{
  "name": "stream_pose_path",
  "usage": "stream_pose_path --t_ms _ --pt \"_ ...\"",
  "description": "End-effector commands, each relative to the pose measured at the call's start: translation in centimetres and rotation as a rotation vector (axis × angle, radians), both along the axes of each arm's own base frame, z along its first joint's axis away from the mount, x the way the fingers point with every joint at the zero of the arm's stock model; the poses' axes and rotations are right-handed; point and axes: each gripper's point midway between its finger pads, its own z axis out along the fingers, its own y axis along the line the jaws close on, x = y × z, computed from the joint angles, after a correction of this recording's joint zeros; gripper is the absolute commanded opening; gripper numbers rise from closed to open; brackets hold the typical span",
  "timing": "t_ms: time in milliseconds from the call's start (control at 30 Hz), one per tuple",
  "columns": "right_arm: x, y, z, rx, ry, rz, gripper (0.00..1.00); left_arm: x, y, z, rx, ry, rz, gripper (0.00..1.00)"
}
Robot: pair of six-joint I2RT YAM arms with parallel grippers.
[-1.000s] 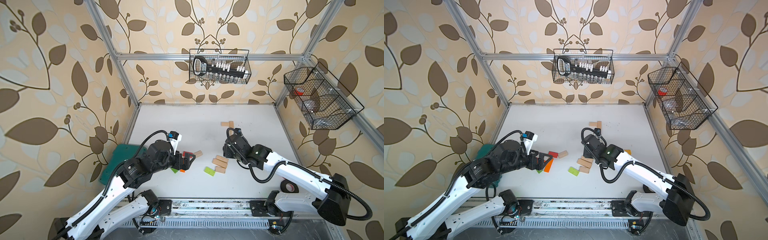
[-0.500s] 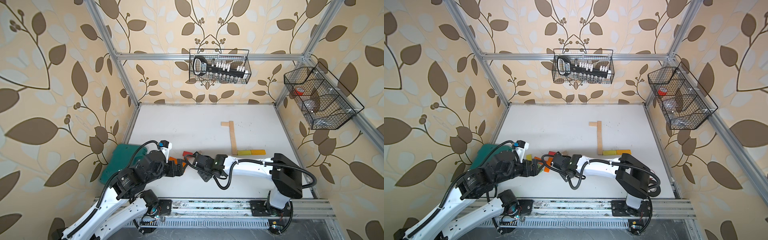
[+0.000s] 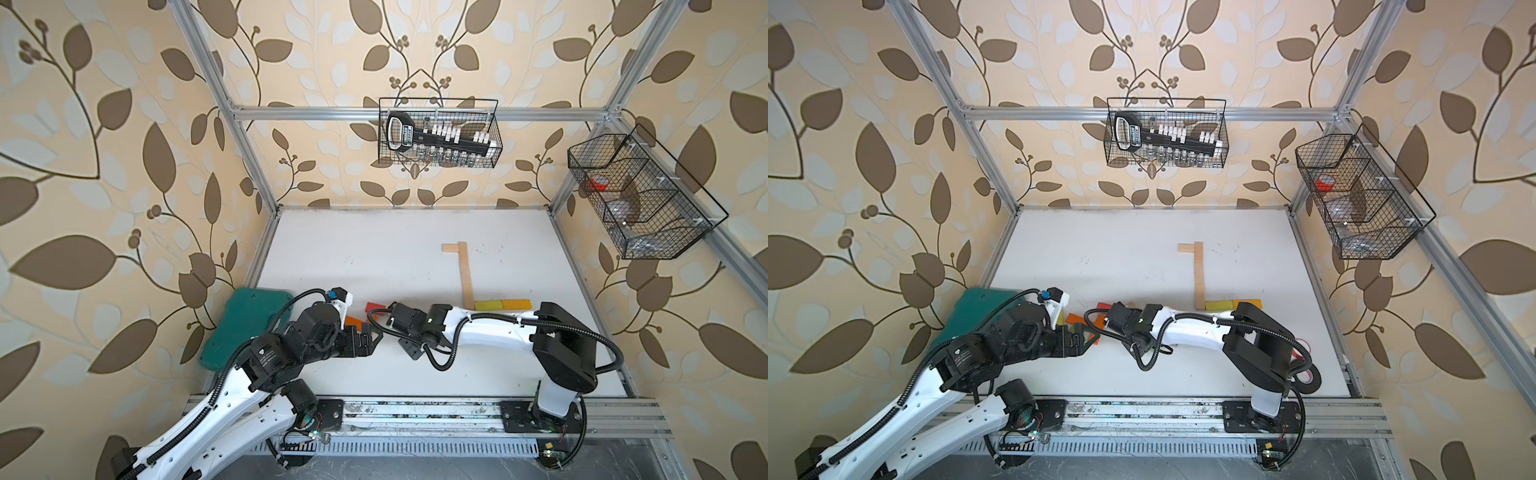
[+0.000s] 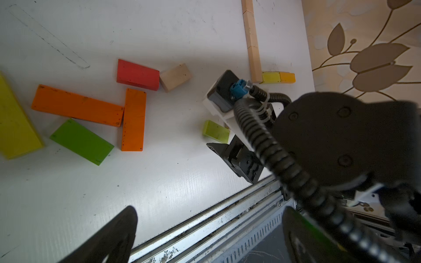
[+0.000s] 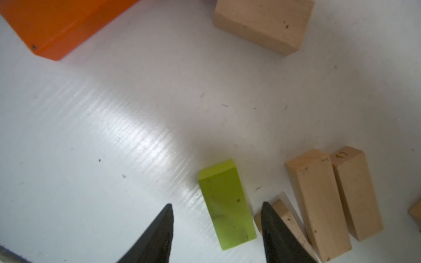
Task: Assemble a giraffe with building blocks
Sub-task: Pick up the building block from the center of the board.
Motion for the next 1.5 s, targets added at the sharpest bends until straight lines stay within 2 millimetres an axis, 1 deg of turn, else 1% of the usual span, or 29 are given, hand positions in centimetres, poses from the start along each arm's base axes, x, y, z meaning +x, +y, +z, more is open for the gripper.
stream_pose_path --t_ms 0,200,467,633,833,933,1033,1133,1267,1367,1467 --pt "0.1 0.3 -0.3 0.001 0.025 0.021 0.58 0.1 -0.9 0.5 -0.036 -0.01 -0.026 0.99" --pt "-0.4 -0.1 -2.0 -0.023 0.073 0.02 0.57 0.1 -1.0 0.5 -0.037 -0.014 -0.027 0.99" --pt "-0.3 -1.1 -2.8 -0.027 0.096 -0.014 0.56 0.1 -1.0 0.2 -0.035 -0.009 -0.031 0.99" --pt "-0.6 -1.2 -3.2 -0.026 0.112 -0.023 0.51 0.1 -1.1 0.3 -0.041 -0.008 -0.035 0.99" --pt "-1.0 -1.4 -3.8 -0.024 0.13 -0.038 0.4 -0.1 -1.4 0.2 -0.048 0.0 -0.047 0.99" --pt "-1.1 -1.5 -3.8 -0.023 0.13 -0.047 0.36 0.0 -1.6 0.2 -0.056 0.001 -0.05 0.99" --pt "-1.0 -1.7 -3.4 -0.015 0.12 -0.056 0.29 0.1 -2.1 0.5 -0.071 0.0 -0.061 0.99" --pt "-0.9 -1.5 -2.5 0.014 0.107 -0.064 0.21 0.2 -2.5 1.1 -0.089 -0.002 -0.073 0.99" --pt "-0.5 -0.9 -0.4 0.098 0.08 -0.092 0.15 0.1 -3.3 3.0 -0.149 -0.026 -0.104 0.99" --pt "0.0 -0.8 1.3 0.143 0.051 -0.107 0.13 -0.1 -3.9 4.5 -0.202 -0.06 -0.133 0.99" --pt "0.7 -1.1 3.2 0.197 0.032 -0.135 0.12 -0.3 -4.2 6.1 -0.25 -0.111 -0.159 0.99"
